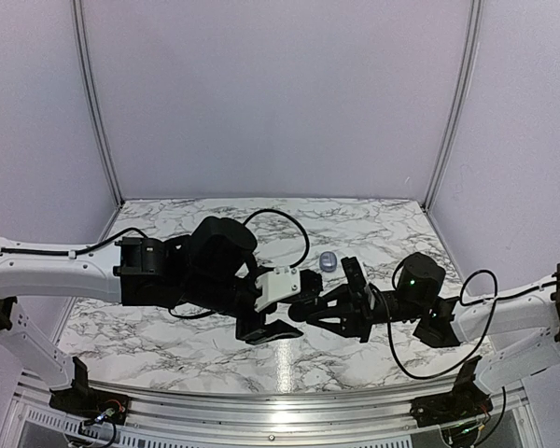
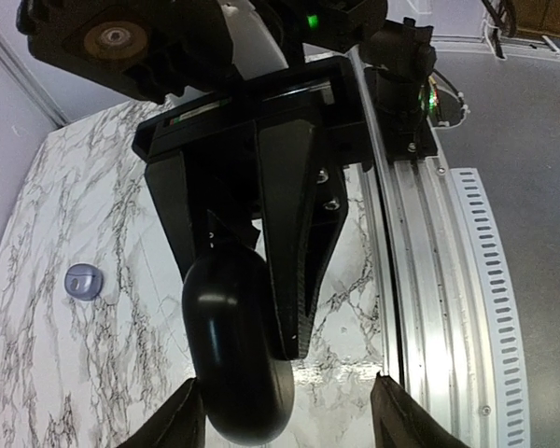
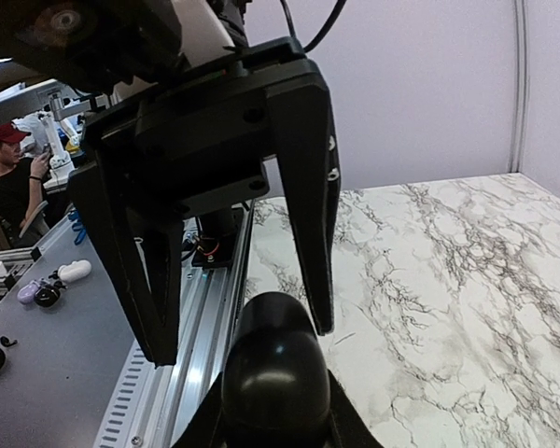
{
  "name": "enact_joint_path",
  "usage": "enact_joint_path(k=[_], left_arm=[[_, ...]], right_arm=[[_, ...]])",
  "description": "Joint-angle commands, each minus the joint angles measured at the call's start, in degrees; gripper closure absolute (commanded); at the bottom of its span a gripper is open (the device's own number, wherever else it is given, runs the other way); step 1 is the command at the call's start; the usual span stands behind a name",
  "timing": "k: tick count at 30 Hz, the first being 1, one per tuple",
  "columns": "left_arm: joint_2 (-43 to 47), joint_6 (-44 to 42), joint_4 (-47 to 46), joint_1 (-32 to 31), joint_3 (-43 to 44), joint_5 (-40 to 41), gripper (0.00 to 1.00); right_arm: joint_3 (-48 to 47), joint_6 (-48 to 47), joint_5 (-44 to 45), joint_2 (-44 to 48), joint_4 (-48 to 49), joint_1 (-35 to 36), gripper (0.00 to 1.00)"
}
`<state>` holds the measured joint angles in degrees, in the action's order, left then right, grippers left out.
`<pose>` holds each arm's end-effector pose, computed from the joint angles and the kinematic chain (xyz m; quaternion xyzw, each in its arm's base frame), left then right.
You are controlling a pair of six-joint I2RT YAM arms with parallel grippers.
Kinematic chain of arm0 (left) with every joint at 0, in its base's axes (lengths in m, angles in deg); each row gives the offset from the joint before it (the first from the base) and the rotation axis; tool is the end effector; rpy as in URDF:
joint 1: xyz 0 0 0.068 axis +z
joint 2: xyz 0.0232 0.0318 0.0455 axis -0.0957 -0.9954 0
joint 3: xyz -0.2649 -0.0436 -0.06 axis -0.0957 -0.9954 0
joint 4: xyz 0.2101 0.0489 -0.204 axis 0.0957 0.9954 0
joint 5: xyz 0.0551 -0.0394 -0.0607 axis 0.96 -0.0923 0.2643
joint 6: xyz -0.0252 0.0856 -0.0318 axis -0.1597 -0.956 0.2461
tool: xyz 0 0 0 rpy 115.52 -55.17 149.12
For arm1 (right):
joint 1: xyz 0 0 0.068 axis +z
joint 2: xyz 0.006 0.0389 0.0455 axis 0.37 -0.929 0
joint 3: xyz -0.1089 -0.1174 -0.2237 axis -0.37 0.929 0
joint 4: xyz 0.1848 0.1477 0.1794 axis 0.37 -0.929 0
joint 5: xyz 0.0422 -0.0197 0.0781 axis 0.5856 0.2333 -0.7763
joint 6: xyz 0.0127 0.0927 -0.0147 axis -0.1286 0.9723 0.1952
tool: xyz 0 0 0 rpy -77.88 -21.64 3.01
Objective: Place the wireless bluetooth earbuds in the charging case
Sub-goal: Close the charging case, then place the charging case with the earbuds at the center of the board.
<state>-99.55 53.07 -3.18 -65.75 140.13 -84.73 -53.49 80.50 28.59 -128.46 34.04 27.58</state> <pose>0.1241 -0.4097 0.2760 0.6514 0.5736 -0.2753 0.4134 0.1529 0.2680 0.1894 -0.4848 0.5260 0.5355 0.4489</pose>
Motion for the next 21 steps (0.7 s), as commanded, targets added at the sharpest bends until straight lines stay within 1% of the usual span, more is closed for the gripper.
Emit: enact_joint_path(k=[1,7,12,14,17,20,21], left_arm=[[1.47,-0.13,-3.31,-0.55,-1.95,7.57,0.37],[4.15,-2.71,-11.85,-0.56,-6.51,17.07,0.31],[2.64,-4.13,-13.8,-0.61,-7.23,23.9,0.31],[2.45,-3.3,-14.04,-0.29,-7.67,25.82,0.31],[3.09,-0.21,-17.23,1.25,-9.0,26.54,0.28],[4.06,2.79,-20.13,2.63,-10.69,29.63,0.26],[4.68,3.88,-21.76,3.13,-11.67,31.37,0.23]], right_arm=[[-1.05,2.51,2.13,-1.01,1.55,-1.06,1.0],[-2.5,8.19,2.74,-2.9,1.07,-1.58,1.0],[-3.55,12.91,6.28,-4.18,-1.31,-2.97,1.0],[-4.85,12.96,8.04,-5.22,-5.63,-4.81,1.0],[-5.93,12.77,12.12,-6.63,-11.16,-8.87,1.0],[-6.24,15.27,13.22,-8.95,-12.9,-14.99,1.0],[-6.28,16.61,13.3,-10.03,-12.82,-16.46,1.0]])
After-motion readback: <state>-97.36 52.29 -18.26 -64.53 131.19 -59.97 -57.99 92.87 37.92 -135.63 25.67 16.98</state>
